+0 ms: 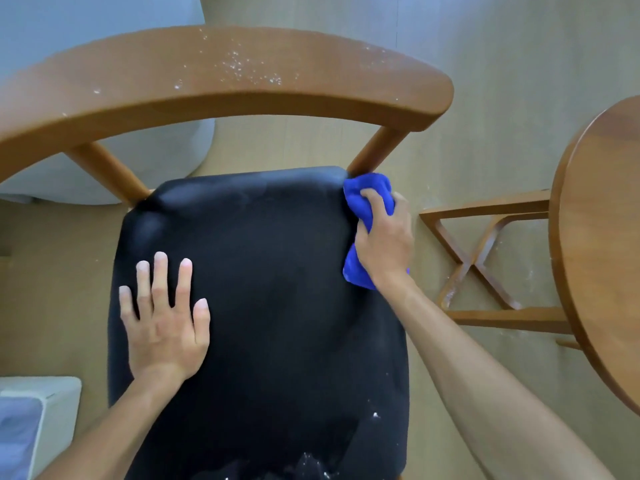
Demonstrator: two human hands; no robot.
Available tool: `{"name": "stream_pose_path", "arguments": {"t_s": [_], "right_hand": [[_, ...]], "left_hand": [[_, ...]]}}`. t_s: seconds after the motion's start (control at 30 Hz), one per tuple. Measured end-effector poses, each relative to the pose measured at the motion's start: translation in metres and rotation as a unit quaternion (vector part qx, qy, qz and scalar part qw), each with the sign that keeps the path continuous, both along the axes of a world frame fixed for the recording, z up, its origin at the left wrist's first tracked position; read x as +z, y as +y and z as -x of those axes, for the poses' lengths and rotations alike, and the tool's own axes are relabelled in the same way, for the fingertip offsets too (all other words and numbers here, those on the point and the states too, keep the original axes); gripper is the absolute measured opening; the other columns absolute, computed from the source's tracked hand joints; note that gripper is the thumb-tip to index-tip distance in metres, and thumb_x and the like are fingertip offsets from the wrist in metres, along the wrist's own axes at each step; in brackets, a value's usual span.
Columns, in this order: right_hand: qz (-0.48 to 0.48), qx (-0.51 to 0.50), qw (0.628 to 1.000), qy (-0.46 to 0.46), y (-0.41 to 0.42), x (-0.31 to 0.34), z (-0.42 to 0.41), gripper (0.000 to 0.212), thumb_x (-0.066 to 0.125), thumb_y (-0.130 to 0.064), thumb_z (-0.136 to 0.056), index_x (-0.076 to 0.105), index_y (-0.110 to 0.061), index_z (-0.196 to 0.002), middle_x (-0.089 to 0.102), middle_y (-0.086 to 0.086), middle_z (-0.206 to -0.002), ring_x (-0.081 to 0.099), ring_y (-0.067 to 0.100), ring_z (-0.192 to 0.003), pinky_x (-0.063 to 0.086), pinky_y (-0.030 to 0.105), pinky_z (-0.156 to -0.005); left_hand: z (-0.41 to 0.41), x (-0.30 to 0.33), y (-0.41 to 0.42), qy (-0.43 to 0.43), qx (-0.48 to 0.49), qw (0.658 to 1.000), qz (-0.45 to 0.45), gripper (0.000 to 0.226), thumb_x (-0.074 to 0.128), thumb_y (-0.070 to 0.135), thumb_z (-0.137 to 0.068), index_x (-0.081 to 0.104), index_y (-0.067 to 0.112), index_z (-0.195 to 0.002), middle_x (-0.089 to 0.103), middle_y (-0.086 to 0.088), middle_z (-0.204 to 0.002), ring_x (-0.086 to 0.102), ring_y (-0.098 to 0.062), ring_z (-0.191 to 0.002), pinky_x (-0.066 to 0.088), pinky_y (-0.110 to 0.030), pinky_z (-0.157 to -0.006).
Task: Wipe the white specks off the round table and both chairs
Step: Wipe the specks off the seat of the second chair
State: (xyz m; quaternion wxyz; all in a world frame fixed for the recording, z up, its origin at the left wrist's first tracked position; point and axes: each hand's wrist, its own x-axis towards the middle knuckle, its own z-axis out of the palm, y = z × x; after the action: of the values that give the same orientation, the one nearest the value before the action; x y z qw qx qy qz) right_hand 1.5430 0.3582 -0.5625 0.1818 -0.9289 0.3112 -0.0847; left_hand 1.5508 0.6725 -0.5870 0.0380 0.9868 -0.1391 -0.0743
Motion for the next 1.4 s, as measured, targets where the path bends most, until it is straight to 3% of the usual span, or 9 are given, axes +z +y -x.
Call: {"name": "stream_pose_path", "arguments": {"t_s": [0.27,0.5,0.73,0.8,0.9,1.07,1.2,1.27,1.4], "right_hand": [[0.043,0.273,0.961,0.014,0.12,0.006,0.12,0.036,0.05,0.0,-0.08,0.069,-0.023,-0.1,0.055,0.021,-0.124,0.048,0.028,-0.064,0.041,0.034,-0.058],[0.031,0.596,0.802,-0.022,0.095,0.019,0.154,0.024,0.053,-0.01,-0.093,0.059,-0.031,-0.102,0.062,0.012,-0.117,0.05,0.025,-0.069,0.042,0.034,-0.059],[0.118,0.188,0.975,-0.012,0.012,0.001,-0.022,0.049,0.052,-0.002,-0.076,0.06,-0.022,-0.12,0.055,0.017,-0.125,0.053,0.039,-0.086,0.052,0.046,-0.07],[0.118,0.115,0.986,-0.005,0.041,0.001,-0.027,0.048,0.058,0.0,-0.071,0.063,-0.019,-0.115,0.057,0.018,-0.122,0.052,0.036,-0.077,0.049,0.042,-0.066],[0.089,0.198,0.976,-0.012,0.117,0.003,0.03,0.043,0.058,0.0,-0.065,0.066,-0.021,-0.1,0.061,0.016,-0.118,0.043,0.027,-0.064,0.038,0.036,-0.058],[0.008,0.484,0.875,0.017,0.214,0.011,0.181,0.031,0.045,-0.005,-0.088,0.062,-0.031,-0.089,0.054,0.011,-0.12,0.039,0.021,-0.064,0.037,0.034,-0.055],[0.091,0.638,0.764,0.045,0.154,0.011,0.151,0.046,0.027,-0.002,-0.091,0.053,-0.036,-0.108,0.053,0.006,-0.128,0.045,0.023,-0.073,0.041,0.033,-0.062],[0.136,0.563,0.815,0.012,0.109,0.007,0.105,0.051,0.027,0.002,-0.085,0.051,-0.032,-0.114,0.053,0.011,-0.131,0.051,0.029,-0.076,0.046,0.038,-0.063],[0.084,0.195,0.977,0.034,0.06,0.013,0.041,0.053,0.055,0.0,-0.078,0.053,-0.025,-0.125,0.049,0.016,-0.135,0.05,0.038,-0.084,0.05,0.048,-0.073]], "left_hand": [[0.0,-0.002,0.0,0.004,0.007,1.0,-0.001,0.065,0.025,0.039,-0.091,0.023,0.014,-0.151,0.008,-0.013,-0.16,0.005,-0.033,-0.147,0.002,-0.052,-0.116],[0.0,-0.001,0.001,0.007,0.003,1.0,0.0,0.065,0.024,0.04,-0.091,0.024,0.014,-0.151,0.008,-0.013,-0.16,0.004,-0.032,-0.147,0.0,-0.05,-0.116],[0.002,-0.005,0.005,0.0,0.002,1.0,0.005,0.063,0.023,0.04,-0.093,0.018,0.017,-0.152,0.006,-0.012,-0.16,0.002,-0.031,-0.147,-0.001,-0.05,-0.116],[0.001,-0.006,0.006,-0.002,0.0,1.0,0.012,0.062,0.024,0.04,-0.094,0.018,0.018,-0.152,0.008,-0.011,-0.16,0.004,-0.031,-0.147,-0.001,-0.049,-0.117],[-0.002,-0.005,0.009,0.008,0.011,0.998,0.063,0.059,0.027,0.039,-0.094,0.028,0.021,-0.15,0.016,-0.008,-0.159,0.009,-0.028,-0.147,0.002,-0.047,-0.117],[-0.01,0.009,0.019,0.061,0.018,0.991,0.119,0.056,0.034,0.031,-0.091,0.038,0.023,-0.146,0.02,-0.003,-0.159,0.011,-0.023,-0.147,0.008,-0.046,-0.117],[-0.015,0.018,0.034,0.08,-0.033,0.99,0.108,0.056,0.04,0.028,-0.089,0.041,0.022,-0.145,0.023,-0.004,-0.158,0.015,-0.024,-0.146,0.014,-0.046,-0.116],[-0.014,0.02,0.041,0.093,-0.046,0.99,0.097,0.053,0.044,0.023,-0.093,0.04,0.022,-0.145,0.021,-0.004,-0.158,0.014,-0.024,-0.147,0.012,-0.044,-0.117],[-0.007,0.031,0.047,0.13,-0.036,0.987,0.086,0.058,0.047,0.012,-0.095,0.032,0.025,-0.148,0.01,0.001,-0.161,0.003,-0.019,-0.149,0.009,-0.038,-0.119]]}}
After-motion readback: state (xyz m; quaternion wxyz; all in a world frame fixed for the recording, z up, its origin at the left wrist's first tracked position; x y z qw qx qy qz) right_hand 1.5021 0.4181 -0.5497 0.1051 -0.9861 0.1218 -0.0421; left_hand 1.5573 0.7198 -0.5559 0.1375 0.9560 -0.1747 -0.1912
